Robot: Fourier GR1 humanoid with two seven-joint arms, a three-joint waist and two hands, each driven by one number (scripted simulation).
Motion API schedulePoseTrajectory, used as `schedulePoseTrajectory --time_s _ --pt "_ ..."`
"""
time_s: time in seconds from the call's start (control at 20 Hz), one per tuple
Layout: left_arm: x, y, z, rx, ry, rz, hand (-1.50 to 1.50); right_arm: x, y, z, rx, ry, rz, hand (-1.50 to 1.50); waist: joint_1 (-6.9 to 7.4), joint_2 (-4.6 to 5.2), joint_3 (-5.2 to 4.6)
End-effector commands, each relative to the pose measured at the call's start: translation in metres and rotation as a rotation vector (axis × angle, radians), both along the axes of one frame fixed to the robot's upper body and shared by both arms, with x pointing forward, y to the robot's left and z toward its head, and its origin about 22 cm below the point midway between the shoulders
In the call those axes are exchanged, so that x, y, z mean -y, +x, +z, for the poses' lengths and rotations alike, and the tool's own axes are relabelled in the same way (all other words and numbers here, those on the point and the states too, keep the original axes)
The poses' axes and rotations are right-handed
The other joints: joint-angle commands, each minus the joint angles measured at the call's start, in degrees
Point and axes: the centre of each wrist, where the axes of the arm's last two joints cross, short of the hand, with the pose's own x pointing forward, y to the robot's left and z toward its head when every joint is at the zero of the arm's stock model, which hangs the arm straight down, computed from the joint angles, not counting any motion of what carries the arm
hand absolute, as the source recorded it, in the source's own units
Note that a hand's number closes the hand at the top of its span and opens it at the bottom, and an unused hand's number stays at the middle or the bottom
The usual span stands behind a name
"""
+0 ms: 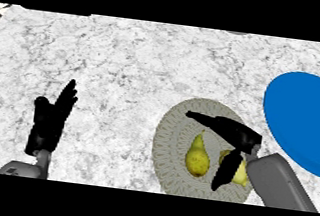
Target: Pick the pear from the placemat and place it in the plate
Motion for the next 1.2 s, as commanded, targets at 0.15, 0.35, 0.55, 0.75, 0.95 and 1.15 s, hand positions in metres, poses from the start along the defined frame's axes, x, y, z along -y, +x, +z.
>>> schedulePoseTrajectory --time_s 0.15,0.35,0.55,0.75,0.95,1.15 --pt "0.007 0.010 -0.001 0.017 0.006 -0.005 0.00 -0.020 -0.001 -0.014 -0.015 -0.025 0.012 -1.50 -0.03 0.02 0.00" --pt "-0.005 0.006 0.000 0.033 -0.004 -0.001 0.00 -0.014 -0.004 -0.032 0.056 -0.040 0.065 1.50 0.14 0.04 0.01" --pt "-0.012 -0.011 -0.017 0.006 0.002 -0.001 0.00 -0.001 0.011 -0.018 0.110 0.006 0.044 1.50 0.14 0.02 0.00" --pt "-0.001 0.000 0.000 0.000 0.008 -0.001 0.00 -0.004 0.017 -0.010 0.153 -0.014 0.019 1.50 0.02 0.01 0.00" --pt "-0.013 -0.001 0.006 0.023 0.020 0.011 0.00 -0.005 0.016 -0.011 0.247 -0.010 -0.118 1.50 0.01 0.00 0.00" --pt "-0.004 -0.011 -0.006 -0.006 -0.004 -0.004 0.00 0.015 0.030 0.014 0.422 -0.184 -0.412 1.50 -0.25 -0.21 -0.06"
